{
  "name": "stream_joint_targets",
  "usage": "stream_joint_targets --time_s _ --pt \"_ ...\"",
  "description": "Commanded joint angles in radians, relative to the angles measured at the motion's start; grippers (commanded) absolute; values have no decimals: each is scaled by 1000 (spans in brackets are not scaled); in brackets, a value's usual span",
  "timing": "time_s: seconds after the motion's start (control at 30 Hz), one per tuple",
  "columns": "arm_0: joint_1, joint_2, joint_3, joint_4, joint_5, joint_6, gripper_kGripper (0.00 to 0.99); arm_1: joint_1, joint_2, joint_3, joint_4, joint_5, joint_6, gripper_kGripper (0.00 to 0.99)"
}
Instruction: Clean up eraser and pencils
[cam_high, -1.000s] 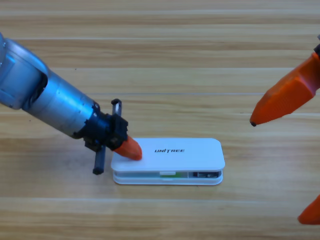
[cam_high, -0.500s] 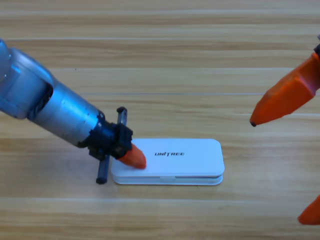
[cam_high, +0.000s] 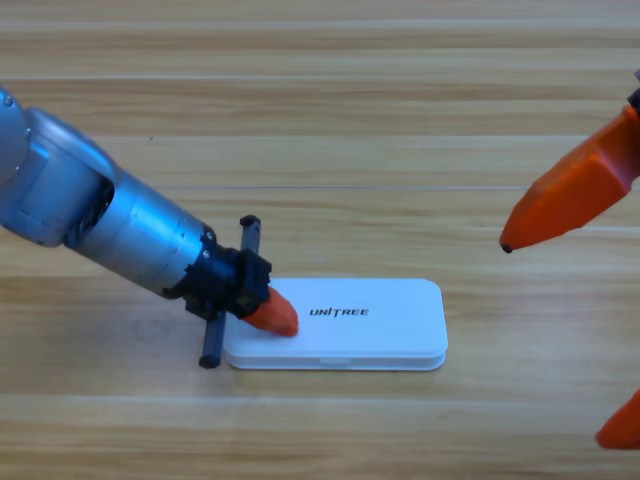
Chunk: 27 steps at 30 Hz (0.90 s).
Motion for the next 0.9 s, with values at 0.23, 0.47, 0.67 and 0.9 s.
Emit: stream_joint_targets --time_s 0.23,0.47,0.67,0.9 --pt "-18 60 46 -6 23 10 0 5 27 34 -15 10 3 988" --pt "-18 49 49 -6 40 9 0 5 29 34 -15 10 3 988" --pt "-18 -6 3 85 44 -4 799 5 29 36 -15 10 3 988" --pt "-18 -142 -55 236 66 -25 990 5 27 36 -15 10 3 988"
